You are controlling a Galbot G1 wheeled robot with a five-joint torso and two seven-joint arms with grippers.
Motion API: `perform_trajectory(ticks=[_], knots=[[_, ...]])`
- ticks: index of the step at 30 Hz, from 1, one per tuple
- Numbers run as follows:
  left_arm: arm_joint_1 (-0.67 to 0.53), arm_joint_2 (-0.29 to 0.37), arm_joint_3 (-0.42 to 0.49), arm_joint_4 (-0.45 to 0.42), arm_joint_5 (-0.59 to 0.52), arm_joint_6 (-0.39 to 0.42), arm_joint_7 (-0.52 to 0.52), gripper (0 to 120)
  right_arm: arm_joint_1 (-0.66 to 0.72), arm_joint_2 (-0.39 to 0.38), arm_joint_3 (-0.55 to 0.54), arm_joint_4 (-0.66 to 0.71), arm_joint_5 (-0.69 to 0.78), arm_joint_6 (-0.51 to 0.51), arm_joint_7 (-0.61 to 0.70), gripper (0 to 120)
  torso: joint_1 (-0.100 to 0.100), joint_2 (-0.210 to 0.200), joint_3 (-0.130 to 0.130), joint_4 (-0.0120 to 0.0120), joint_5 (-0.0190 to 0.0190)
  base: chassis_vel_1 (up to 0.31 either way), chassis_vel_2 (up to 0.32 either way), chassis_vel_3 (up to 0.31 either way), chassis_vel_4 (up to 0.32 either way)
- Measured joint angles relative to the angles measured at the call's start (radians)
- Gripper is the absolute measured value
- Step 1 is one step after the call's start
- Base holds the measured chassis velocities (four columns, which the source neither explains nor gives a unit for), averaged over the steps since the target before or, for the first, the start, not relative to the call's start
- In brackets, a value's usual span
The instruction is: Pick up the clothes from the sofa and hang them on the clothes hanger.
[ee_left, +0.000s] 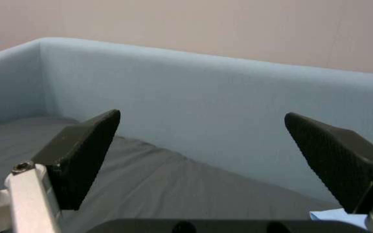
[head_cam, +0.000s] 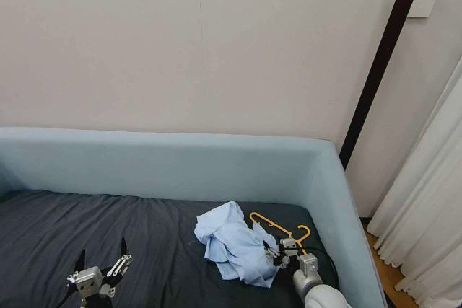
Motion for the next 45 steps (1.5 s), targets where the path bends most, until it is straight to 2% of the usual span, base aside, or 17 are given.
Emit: perform_trajectory(ticks=[3,4,7,15,19,24,25,30,32,37,38,40,45], knots=[[0.002,-0.003,-0.003,-0.003,0.001,0.001,0.001,100,0.037,0.018,-0.048,-0.043,-0.055,0.061,-0.101,88,0.0,0.0,0.0,0.0,0.0,0.0,0.0,0.0,0.0],[0.002,-0.003,-0.003,-0.003,0.001,0.001,0.001,100,0.037,0.018,-0.048,-0.043,-0.055,0.061,-0.101,88,0.0,0.0,0.0,0.0,0.0,0.0,0.0,0.0,0.0],[0.008,-0.002,-0.012,-0.007,0.002,0.001,0.001,100,0.084,0.051,-0.113,-0.111,-0.106,0.064,-0.129,98,0.0,0.0,0.0,-0.0001,0.0001,0.0,0.0,0.0,0.0],[0.024,-0.004,-0.026,-0.019,0.005,0.0,0.001,100,0.17,0.145,-0.212,-0.22,-0.219,-0.058,-0.083,100,0.0,0.0,0.0,0.0001,0.0001,0.0,0.0,0.0,0.0],[0.029,-0.007,-0.029,-0.025,0.005,-0.001,0.001,100,0.179,0.17,-0.226,-0.274,-0.296,-0.089,-0.062,93,0.0,0.0,0.0,-0.0001,0.0,0.0,0.0,0.0,0.0],[0.026,-0.014,-0.022,-0.023,0.014,-0.002,0.0,100,0.171,0.198,-0.216,-0.348,-0.352,-0.074,-0.035,70,0.0,0.0,0.0,-0.0002,0.0002,0.0,0.0,0.0,0.0],[0.026,-0.014,-0.022,-0.023,0.014,-0.002,0.0,100,0.171,0.198,-0.216,-0.348,-0.352,-0.074,-0.035,70,0.0,0.0,0.0,-0.0002,0.0002,0.0,0.0,0.0,0.0],[0.02,-0.024,-0.002,-0.014,0.026,-0.003,-0.009,100,0.158,0.206,-0.196,-0.356,-0.361,-0.054,-0.037,49,0.0,0.0,0.0,-0.0001,0.0002,0.0,0.0,0.0,0.0],[0.019,-0.025,0.001,-0.013,0.028,-0.003,-0.011,100,0.157,0.206,-0.193,-0.356,-0.365,-0.054,-0.037,46,0.0,0.0,0.0,-0.0001,0.0002,0.0,0.0,0.0,0.0],[0.018,-0.026,0.007,-0.011,0.032,-0.003,-0.018,100,0.149,0.207,-0.179,-0.353,-0.379,-0.038,-0.041,24,0.0,0.0,0.0,-0.0001,0.0003,0.0,0.0,0.0,0.0],[0.018,-0.026,0.007,-0.011,0.032,-0.003,-0.018,100,0.149,0.207,-0.179,-0.353,-0.379,-0.038,-0.041,24,0.0,0.0,0.0,-0.0001,0.0003,0.0,0.0,0.0,0.0],[0.017,-0.026,0.008,-0.01,0.033,-0.003,-0.02,100,0.148,0.208,-0.174,-0.353,-0.382,-0.036,-0.043,14,0.0,0.0,0.0,0.0,0.0003,0.0,0.0,0.0,0.0],[0.016,-0.024,0.01,-0.009,0.033,-0.004,-0.022,100,0.143,0.211,-0.162,-0.354,-0.363,0.004,-0.06,0,0.0,0.0,0.0,-0.0001,0.0003,0.0,0.0,0.0,0.0]])
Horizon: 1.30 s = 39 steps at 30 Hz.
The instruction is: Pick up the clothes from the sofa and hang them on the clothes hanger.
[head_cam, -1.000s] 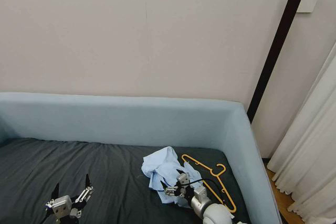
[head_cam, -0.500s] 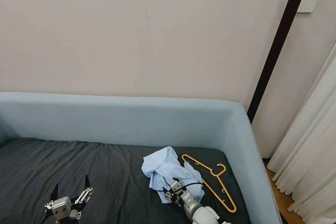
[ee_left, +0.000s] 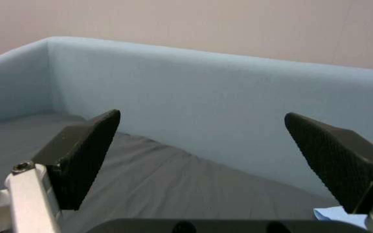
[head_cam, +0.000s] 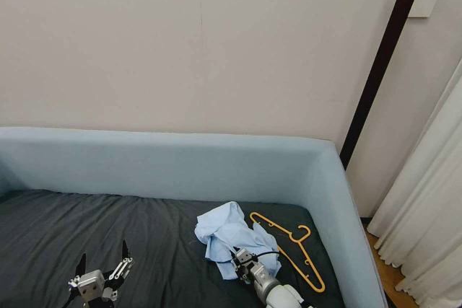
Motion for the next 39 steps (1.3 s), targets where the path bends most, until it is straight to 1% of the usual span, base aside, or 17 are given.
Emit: perform_trajectory(ticks=[1,2,4,6,8,9,13,14,16,18,19,20,22,23,28,36,39], knots=[[-0.001,0.001,0.0,0.001,0.0,0.0,0.0,100,-0.002,0.0,0.003,0.005,0.024,0.028,-0.016,0,0.0,0.0,0.0,0.0,0.0,0.0,0.0,0.0,0.0],[-0.001,0.001,0.0,0.001,0.0,0.0,0.0,100,-0.002,0.0,0.003,0.005,0.024,0.028,-0.016,0,0.0,0.0,0.0,0.0,0.0,0.0,0.0,0.0,0.0],[-0.001,0.002,0.001,0.002,0.0,0.0,-0.001,100,-0.006,-0.006,0.012,0.024,0.093,0.096,-0.057,0,0.0,0.0,0.0,0.0001,0.0001,0.0,0.0,0.0,0.0],[-0.002,0.004,0.001,0.002,-0.001,-0.001,-0.002,100,-0.01,-0.022,0.024,0.059,0.199,0.16,-0.122,0,0.0,0.0,0.0,0.0,0.0001,0.0,0.0,0.0,0.0],[-0.002,0.005,0.001,0.004,-0.002,-0.003,-0.003,100,-0.008,-0.046,0.043,0.131,0.35,0.206,-0.203,0,0.0,0.0,0.0,-0.0002,0.0001,0.0,0.0,0.0,0.0],[-0.002,0.005,0.001,0.004,-0.002,-0.003,-0.003,100,-0.008,-0.046,0.043,0.131,0.35,0.206,-0.203,0,0.0,0.0,0.0,-0.0002,0.0001,0.0,0.0,0.0,0.0],[-0.004,0.004,0.009,0.007,-0.002,-0.005,-0.005,100,0.055,-0.095,0.077,0.286,0.639,0.206,-0.26,0,0.0,0.0,0.0,-0.0001,0.0,0.0,0.0,0.0,0.0],[-0.004,0.004,0.009,0.007,-0.002,-0.005,-0.005,100,0.055,-0.095,0.077,0.286,0.639,0.206,-0.26,0,0.0,0.0,0.0,-0.0001,0.0,0.0,0.0,0.0,0.0],[-0.005,0.002,0.013,0.007,-0.001,-0.005,-0.005,100,0.122,-0.121,0.087,0.339,0.765,0.196,-0.262,0,0.0,0.0,0.0,0.0,0.0001,0.0,0.0,0.0,0.0],[-0.005,0.002,0.016,0.006,-0.001,-0.006,-0.005,100,0.164,-0.136,0.088,0.354,0.814,0.192,-0.264,0,0.0,0.0,0.0,0.0002,0.0001,0.0,0.0,0.0,0.0],[-0.005,0.002,0.016,0.004,-0.002,-0.006,-0.005,100,0.226,-0.156,0.085,0.361,0.865,0.191,-0.273,0,0.0,0.0,0.0,0.0002,-0.0002,0.0,0.0,0.0,0.0],[-0.005,0.002,0.016,0.004,-0.002,-0.006,-0.005,100,0.226,-0.156,0.085,0.361,0.865,0.191,-0.273,0,0.0,0.0,0.0,0.0002,-0.0002,0.0,0.0,0.0,0.0],[-0.005,0.005,0.014,0.001,-0.007,-0.006,-0.007,100,0.299,-0.178,0.064,0.356,0.908,0.191,-0.288,0,0.0,0.0,0.0,-0.0002,0.0003,0.0,0.0,0.0,0.0],[-0.005,0.005,0.014,0.001,-0.007,-0.006,-0.007,100,0.299,-0.178,0.064,0.356,0.908,0.191,-0.288,0,0.0,0.0,0.0,-0.0002,0.0003,0.0,0.0,0.0,0.0],[-0.004,0.011,0.01,-0.006,-0.014,-0.008,-0.011,100,0.462,-0.199,0.025,0.348,0.998,0.192,-0.324,0,0.0,0.0,0.0,0.0003,0.0,0.0,0.0,0.0,0.0],[0.001,0.023,0.002,-0.017,-0.024,-0.009,-0.014,100,0.584,-0.209,-0.007,0.311,1.069,0.203,-0.424,0,0.0,0.0,0.0,0.0,-0.0001,0.0,0.0,0.0,0.0],[0.001,0.023,0.002,-0.018,-0.025,-0.009,-0.015,100,0.581,-0.205,-0.013,0.287,1.051,0.221,-0.463,0,0.0,0.0,0.0,0.0003,-0.0003,0.0,0.0,0.0,0.0]])
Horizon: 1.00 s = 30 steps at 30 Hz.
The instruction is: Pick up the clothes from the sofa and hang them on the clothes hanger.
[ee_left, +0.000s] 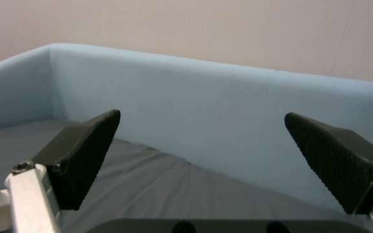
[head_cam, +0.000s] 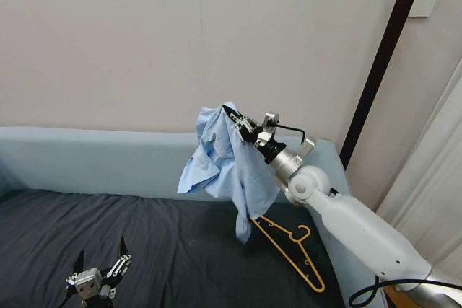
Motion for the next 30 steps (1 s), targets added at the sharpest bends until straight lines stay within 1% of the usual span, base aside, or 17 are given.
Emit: perform_trajectory(ticks=[2,3,4,6,8,9,12,13,15,18,19,22,25,27,28,29,30], knots=[[0.002,-0.002,0.002,0.0,0.0,-0.002,-0.001,100,-0.05,-0.003,-0.002,-0.013,-0.053,0.015,-0.008,0,0.0,0.0,0.0,0.0001,0.0,0.0,0.0,0.0,0.0],[0.005,-0.002,0.002,-0.001,0.001,-0.004,-0.001,100,-0.107,-0.011,-0.004,-0.023,-0.1,0.022,0.001,0,0.0,0.0,0.0,0.0002,0.0002,0.0,0.0,0.0,0.0],[0.005,-0.002,0.002,-0.001,0.001,-0.004,-0.001,100,-0.107,-0.011,-0.004,-0.023,-0.1,0.022,0.001,0,0.0,0.0,0.0,0.0002,0.0002,0.0,0.0,0.0,0.0],[0.007,-0.002,0.001,-0.005,0.001,-0.006,-0.002,100,-0.233,-0.032,-0.004,-0.049,-0.213,0.024,0.053,0,0.0,0.0,0.0,-0.0003,0.0006,0.0,0.0,0.0,0.0],[0.008,-0.001,-0.001,-0.005,0.001,-0.007,-0.002,100,-0.336,-0.056,0.009,-0.071,-0.362,-0.001,0.135,0,0.0,0.0,0.0,-0.0004,0.0009,0.0,0.0,0.0,0.0],[0.008,-0.001,-0.001,-0.005,0.001,-0.007,-0.002,100,-0.336,-0.056,0.009,-0.071,-0.362,-0.001,0.135,0,0.0,0.0,0.0,-0.0004,0.0009,0.0,0.0,0.0,0.0],[0.007,-0.002,-0.001,-0.005,0.003,-0.007,-0.003,100,-0.47,-0.094,0.046,-0.086,-0.556,-0.073,0.245,0,0.0,0.0,0.0,-0.0005,0.0007,0.0,0.0,0.0,0.0],[0.007,-0.002,-0.001,-0.005,0.003,-0.007,-0.003,100,-0.47,-0.094,0.046,-0.086,-0.556,-0.073,0.245,0,0.0,0.0,0.0,-0.0005,0.0007,0.0,0.0,0.0,0.0],[0.005,-0.003,0.003,0.0,0.008,-0.008,-0.003,100,-0.56,-0.119,0.087,-0.102,-0.657,-0.115,0.256,0,0.0,0.0,0.0,-0.0006,0.0007,0.0,0.0,0.0,0.0],[-0.001,-0.007,0.01,0.01,0.016,-0.008,-0.003,100,-0.697,-0.16,0.186,-0.106,-0.774,-0.184,0.191,0,0.0,0.0,0.0,-0.0007,0.0006,0.0,0.0,0.0,0.0],[-0.001,-0.007,0.01,0.01,0.016,-0.008,-0.003,100,-0.697,-0.16,0.186,-0.106,-0.774,-0.184,0.191,0,0.0,0.0,0.0,-0.0007,0.0006,0.0,0.0,0.0,0.0],[-0.006,-0.01,0.018,0.018,0.024,-0.008,-0.003,100,-0.771,-0.181,0.246,-0.063,-0.813,-0.225,0.164,0,0.0,0.0,0.0,0.0,0.0005,0.0,0.0,0.0,0.0],[-0.009,-0.011,0.02,0.024,0.027,-0.008,-0.002,100,-0.806,-0.186,0.274,-0.04,-0.814,-0.223,0.114,8,0.0,0.0,0.0,0.0,0.0003,0.0,0.0,0.0,0.0],[-0.013,-0.009,0.022,0.035,0.029,-0.008,-0.001,100,-0.843,-0.187,0.302,-0.021,-0.814,-0.188,0.022,17,0.0,0.0,0.0,-0.0003,0.0001,0.0,0.0,0.0,0.0],[-0.014,-0.007,0.022,0.038,0.029,-0.008,-0.001,100,-0.848,-0.186,0.305,-0.019,-0.811,-0.172,-0.004,19,0.0,0.0,0.0,-0.0004,0.0002,0.0,0.0,0.0,0.0],[-0.015,-0.001,0.022,0.045,0.029,-0.008,0.0,100,-0.854,-0.181,0.308,-0.019,-0.798,-0.138,-0.062,26,0.0,0.0,0.0,-0.0005,0.0002,0.0,0.0,0.0,0.0],[-0.015,-0.001,0.022,0.045,0.029,-0.008,0.0,100,-0.854,-0.181,0.308,-0.019,-0.798,-0.138,-0.062,26,0.0,0.0,0.0,-0.0005,0.0002,0.0,0.0,0.0,0.0]])
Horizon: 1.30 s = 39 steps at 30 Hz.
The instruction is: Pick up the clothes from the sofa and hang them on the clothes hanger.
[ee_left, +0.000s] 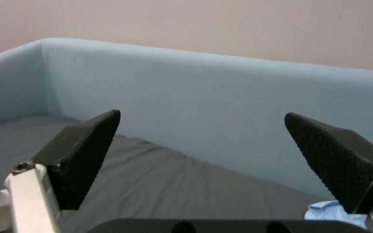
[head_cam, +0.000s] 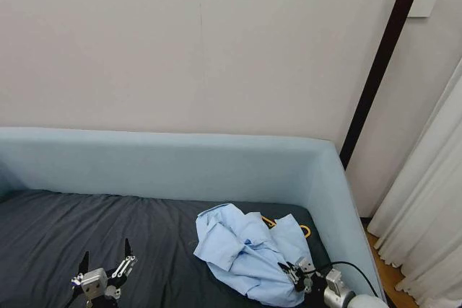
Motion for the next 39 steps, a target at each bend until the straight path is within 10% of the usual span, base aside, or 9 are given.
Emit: perform_trajectory(ticks=[11,22,29,39], knots=[[0.004,0.026,-0.023,0.022,-0.003,0.012,0.004,100,0.103,0.078,0.099,-0.08,-0.005,0.15,-0.465,67,0.0,0.0,0.0,0.0005,-0.0001,0.0,0.0,0.0,0.0],[-0.007,0.003,-0.022,0.026,0.006,0.015,0.004,100,0.134,0.076,0.069,-0.066,-0.188,0.036,-0.083,99,0.0,0.0,0.0,0.0,-0.0001,0.0,0.0,0.0,0.0],[-0.009,0.002,-0.022,0.031,0.008,0.012,0.003,100,0.253,0.149,-0.132,-0.065,0.064,-0.196,0.427,100,0.0,0.0,0.0,0.0006,0.0002,0.0,0.0,0.0,0.0],[-0.012,0.028,-0.035,0.046,0.003,0.011,-0.001,100,0.378,0.277,-0.151,-0.225,0.238,-0.329,0.55,100,0.0,0.0,0.0,0.0003,-0.0001,0.0,0.0,0.0,0.0]])
